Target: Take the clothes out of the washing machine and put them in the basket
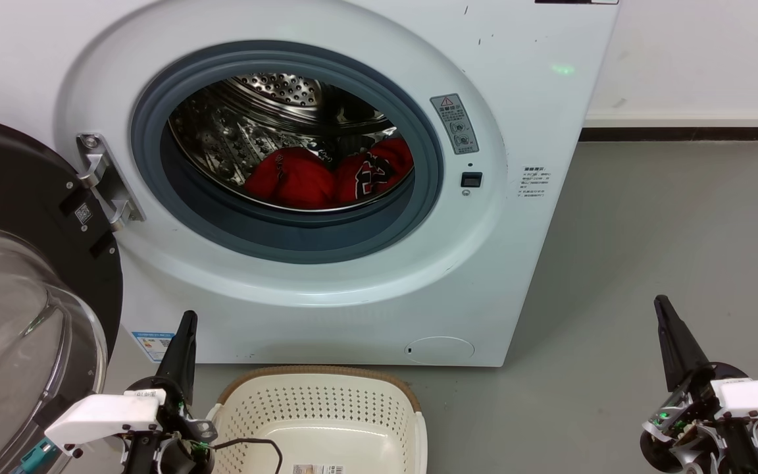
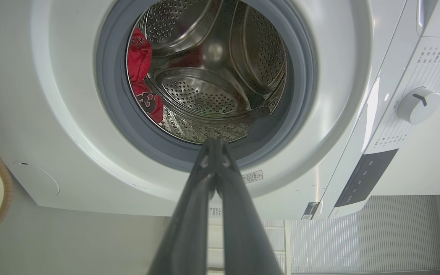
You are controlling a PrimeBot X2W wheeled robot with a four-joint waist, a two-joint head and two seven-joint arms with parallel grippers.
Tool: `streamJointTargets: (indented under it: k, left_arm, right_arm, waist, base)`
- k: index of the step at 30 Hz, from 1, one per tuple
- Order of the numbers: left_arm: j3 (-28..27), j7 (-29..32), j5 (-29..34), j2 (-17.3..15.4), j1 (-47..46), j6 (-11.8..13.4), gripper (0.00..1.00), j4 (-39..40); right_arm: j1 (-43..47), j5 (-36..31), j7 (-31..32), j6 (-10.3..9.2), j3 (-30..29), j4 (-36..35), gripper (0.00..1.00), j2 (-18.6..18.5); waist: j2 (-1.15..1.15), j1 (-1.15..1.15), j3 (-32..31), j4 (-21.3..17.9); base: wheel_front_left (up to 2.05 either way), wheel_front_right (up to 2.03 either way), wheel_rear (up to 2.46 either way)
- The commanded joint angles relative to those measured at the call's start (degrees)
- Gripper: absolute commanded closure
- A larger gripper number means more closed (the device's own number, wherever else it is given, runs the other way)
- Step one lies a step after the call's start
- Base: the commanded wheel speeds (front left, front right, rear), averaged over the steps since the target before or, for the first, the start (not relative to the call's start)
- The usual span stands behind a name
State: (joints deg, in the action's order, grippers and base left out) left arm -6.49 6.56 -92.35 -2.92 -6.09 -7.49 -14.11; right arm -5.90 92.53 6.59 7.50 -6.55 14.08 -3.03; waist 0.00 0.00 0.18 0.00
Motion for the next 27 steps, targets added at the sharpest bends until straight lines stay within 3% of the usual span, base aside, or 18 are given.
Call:
streamJointTargets:
  k: [1,27]
  left_arm:
    - [-0.15,0.12,-0.15,0.08,-0.37,-0.15,1.00,0.03]
    - [-0.15,0.11,-0.15,0.08,-0.37,-0.15,1.00,0.03]
  right_arm:
    - [-0.74,-0.34,0.11,-0.02,-0.06,0.09,1.00,0.21]
    - [-0.74,-0.34,0.12,-0.02,-0.07,0.09,1.00,0.22]
  waist:
    - [0.00,0.00,0.00,0.00]
    - [0.00,0.00,0.00,0.00]
  base:
    - [0.00,0.00,0.00]
    - [0.00,0.00,0.00]
